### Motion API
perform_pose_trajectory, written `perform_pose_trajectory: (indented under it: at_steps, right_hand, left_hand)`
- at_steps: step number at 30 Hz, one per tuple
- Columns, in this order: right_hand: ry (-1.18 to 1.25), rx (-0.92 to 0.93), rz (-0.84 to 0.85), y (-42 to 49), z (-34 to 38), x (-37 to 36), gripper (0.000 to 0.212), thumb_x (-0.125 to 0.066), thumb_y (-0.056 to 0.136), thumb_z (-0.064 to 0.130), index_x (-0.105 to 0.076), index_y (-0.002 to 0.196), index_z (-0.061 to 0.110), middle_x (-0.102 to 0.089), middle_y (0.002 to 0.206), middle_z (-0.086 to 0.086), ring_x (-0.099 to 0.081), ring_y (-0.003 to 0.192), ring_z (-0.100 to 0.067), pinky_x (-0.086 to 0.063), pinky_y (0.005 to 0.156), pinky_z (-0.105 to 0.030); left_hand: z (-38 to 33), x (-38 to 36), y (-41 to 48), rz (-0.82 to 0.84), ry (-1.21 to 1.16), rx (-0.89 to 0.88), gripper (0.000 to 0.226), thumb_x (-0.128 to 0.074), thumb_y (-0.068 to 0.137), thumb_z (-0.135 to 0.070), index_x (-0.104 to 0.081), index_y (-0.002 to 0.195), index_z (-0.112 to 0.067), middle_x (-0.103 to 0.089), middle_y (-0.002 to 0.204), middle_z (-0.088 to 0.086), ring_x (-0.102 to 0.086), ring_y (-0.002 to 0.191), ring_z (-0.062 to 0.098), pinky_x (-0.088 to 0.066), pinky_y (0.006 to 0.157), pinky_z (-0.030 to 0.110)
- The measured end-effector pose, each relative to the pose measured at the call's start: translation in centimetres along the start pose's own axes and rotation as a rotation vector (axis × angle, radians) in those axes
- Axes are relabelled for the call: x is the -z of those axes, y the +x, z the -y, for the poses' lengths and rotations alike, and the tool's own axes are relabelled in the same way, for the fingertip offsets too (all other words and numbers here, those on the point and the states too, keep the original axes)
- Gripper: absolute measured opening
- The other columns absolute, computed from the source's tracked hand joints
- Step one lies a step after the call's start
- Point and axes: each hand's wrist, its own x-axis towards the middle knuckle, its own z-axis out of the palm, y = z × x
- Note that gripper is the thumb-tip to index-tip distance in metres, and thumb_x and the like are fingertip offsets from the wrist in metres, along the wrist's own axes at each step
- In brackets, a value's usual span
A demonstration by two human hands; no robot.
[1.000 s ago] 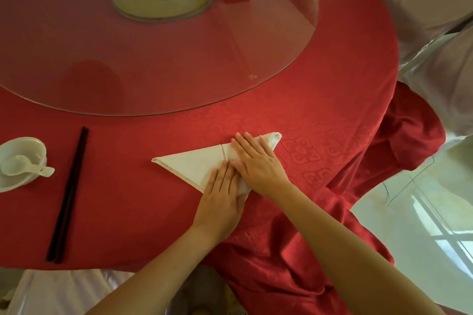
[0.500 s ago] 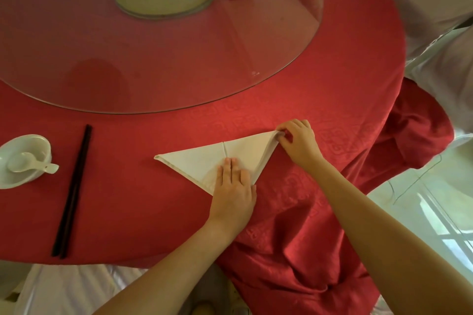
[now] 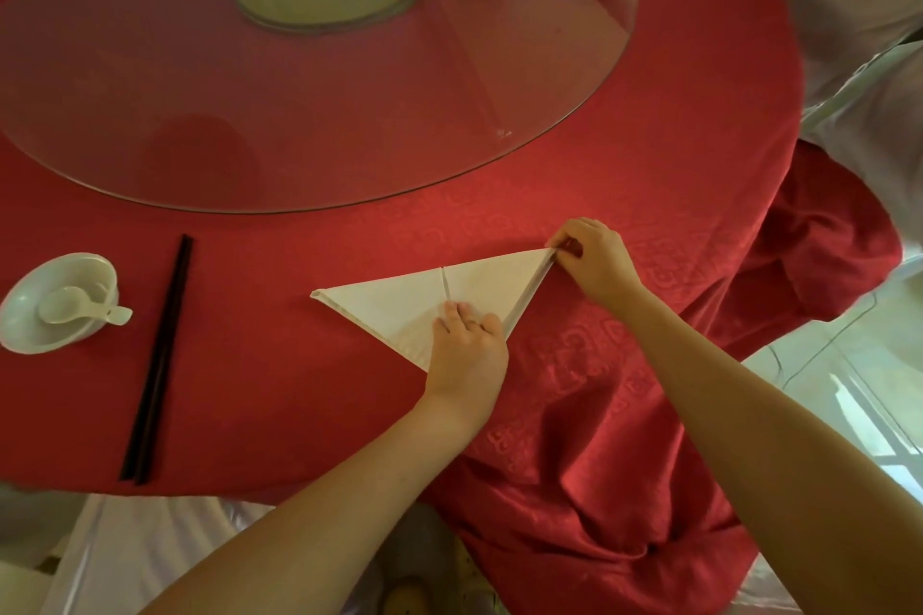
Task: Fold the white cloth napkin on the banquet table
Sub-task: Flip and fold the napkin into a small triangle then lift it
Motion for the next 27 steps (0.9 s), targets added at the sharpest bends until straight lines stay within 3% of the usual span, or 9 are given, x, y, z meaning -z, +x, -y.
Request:
perform_pose_trajectory:
  at_steps: [6,11,13,15,18,25,27]
  right_hand:
    - [-0.056,0.025,-0.055,-0.3,0.6,-0.6,0.017,-0.054,0.078,-0.006,-0.065,0.085,0.005,-0.064,0.091,-0.011,-0.051,0.094,-0.028,-0.033,0.071,-0.026]
    - [-0.034,-0.057,-0.097,-1.8,1.2,0.0,0.037,-0.043,0.076,-0.011,-0.064,0.103,0.003,-0.064,0.109,-0.015,-0.051,0.105,-0.032,-0.039,0.085,-0.03]
    - [-0.115,0.043,-0.104,-2.1,3.0,-0.6,0.039,-0.044,0.083,-0.003,-0.057,0.119,0.005,-0.06,0.125,-0.015,-0.048,0.118,-0.033,-0.038,0.097,-0.037]
    - [-0.18,0.239,0.107,-2.5,5.2,-2.6,0.043,-0.039,0.093,0.009,-0.041,0.136,0.008,-0.042,0.145,-0.012,-0.034,0.136,-0.027,-0.021,0.114,-0.039]
    - [-0.39,0.324,0.323,-3.4,5.6,-5.6,0.051,-0.024,0.099,0.031,-0.014,0.146,0.014,-0.012,0.157,-0.002,-0.005,0.145,-0.017,0.001,0.12,-0.037]
    - [-0.585,0.274,0.226,-3.0,3.4,-5.9,0.064,-0.019,0.094,0.054,-0.01,0.147,0.02,-0.012,0.158,0.0,-0.006,0.145,-0.017,0.0,0.12,-0.045]
    - [-0.596,0.264,0.226,-2.8,3.3,-5.7,0.065,-0.02,0.093,0.054,-0.011,0.147,0.019,-0.012,0.158,-0.001,-0.007,0.145,-0.018,0.0,0.12,-0.045]
  left_hand:
    - [-0.9,-0.5,-1.0,-0.014,-0.024,0.014,0.016,-0.054,0.087,-0.013,-0.062,0.097,-0.004,-0.065,0.115,0.026,-0.058,0.113,0.039,-0.054,0.09,0.039]
    - [-1.2,-1.8,-2.1,-0.087,-0.121,0.028,0.044,-0.048,0.091,-0.035,-0.056,0.113,0.003,-0.051,0.13,0.032,-0.046,0.124,0.045,-0.045,0.1,0.048]
    - [-1.3,-2.4,-2.4,-0.108,-0.151,0.016,0.044,-0.046,0.092,-0.038,-0.057,0.107,0.002,-0.047,0.132,0.034,-0.042,0.126,0.046,-0.042,0.102,0.051]
    - [-1.6,-2.9,-2.6,-0.109,-0.196,0.018,0.044,-0.044,0.091,-0.036,-0.058,0.105,0.003,-0.045,0.133,0.036,-0.041,0.127,0.047,-0.041,0.102,0.052]
    - [-1.9,-3.5,-2.8,-0.131,-0.305,0.045,0.053,-0.037,0.092,-0.035,-0.05,0.122,0.006,-0.041,0.137,0.035,-0.037,0.13,0.045,-0.039,0.104,0.054]
    - [-2.0,-3.7,-3.4,-0.06,-0.43,0.019,0.052,-0.037,0.091,-0.036,-0.055,0.116,0.007,-0.037,0.139,0.035,-0.031,0.133,0.045,-0.037,0.104,0.056]
    - [-1.7,-3.3,-3.4,-0.059,-0.528,-0.012,0.058,-0.035,0.092,-0.038,-0.049,0.122,0.009,-0.03,0.144,0.034,-0.023,0.137,0.044,-0.028,0.111,0.055]
